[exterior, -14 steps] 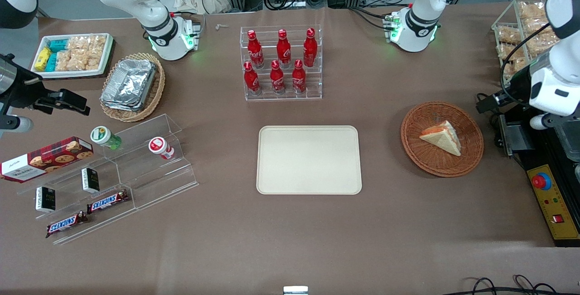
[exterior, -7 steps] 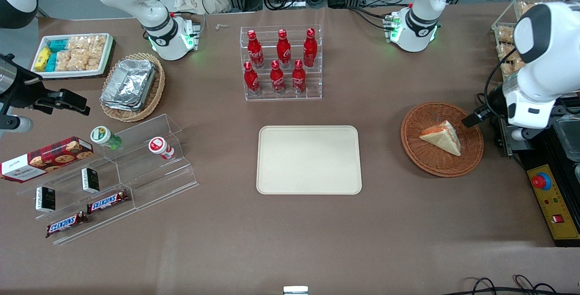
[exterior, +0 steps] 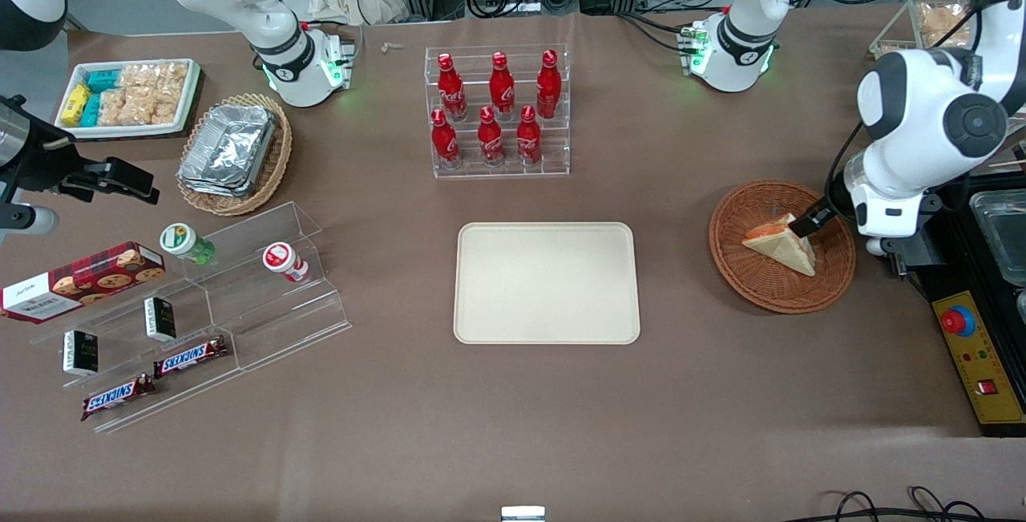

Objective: Place sandwich from basket to tray
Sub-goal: 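Lower the open left gripper onto the wrapped sandwich in the basket, then close the left gripper on the sandwich and lift it from the basket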

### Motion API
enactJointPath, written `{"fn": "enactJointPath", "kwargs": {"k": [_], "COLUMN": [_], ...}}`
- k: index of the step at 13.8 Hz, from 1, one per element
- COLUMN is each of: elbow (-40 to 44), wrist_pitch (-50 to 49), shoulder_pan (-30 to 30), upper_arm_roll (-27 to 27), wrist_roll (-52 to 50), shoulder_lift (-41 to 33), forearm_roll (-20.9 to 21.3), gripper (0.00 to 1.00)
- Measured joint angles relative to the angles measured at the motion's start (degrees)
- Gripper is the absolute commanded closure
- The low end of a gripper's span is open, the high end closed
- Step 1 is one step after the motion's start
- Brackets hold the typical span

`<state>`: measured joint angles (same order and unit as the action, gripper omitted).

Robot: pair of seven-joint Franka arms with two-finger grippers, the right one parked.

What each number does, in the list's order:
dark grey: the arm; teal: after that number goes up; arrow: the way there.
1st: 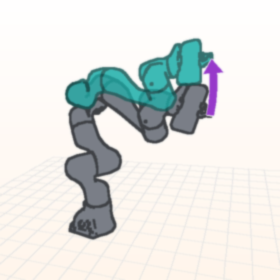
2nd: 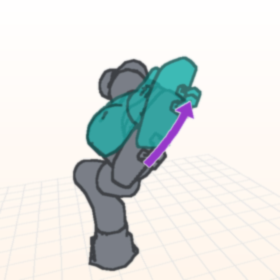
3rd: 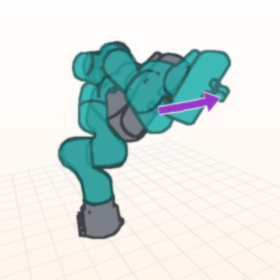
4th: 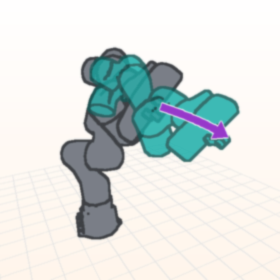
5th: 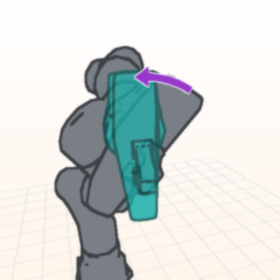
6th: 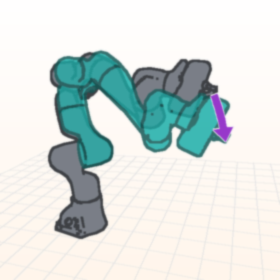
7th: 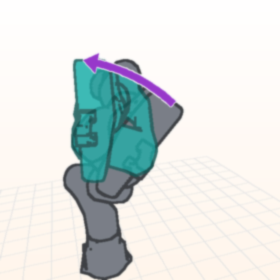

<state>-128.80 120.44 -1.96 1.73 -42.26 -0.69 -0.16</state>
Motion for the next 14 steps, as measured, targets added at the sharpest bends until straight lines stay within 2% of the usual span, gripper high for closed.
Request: {"fn": "enactJointPath", "kwargs": {"k": [8,14], "elbow": [-0.42,-0.72], "wrist_pitch": [6.24,10.4], "shoulder_pan": [0.01,0.01], "upper_arm_roll": [0.11,0.23], "wrist_roll": [-10.06,-11.84], "shoulder_lift": [8.14,13.59], "forearm_roll": [0.0,-0.02], "gripper": [0.0,0.0]}}
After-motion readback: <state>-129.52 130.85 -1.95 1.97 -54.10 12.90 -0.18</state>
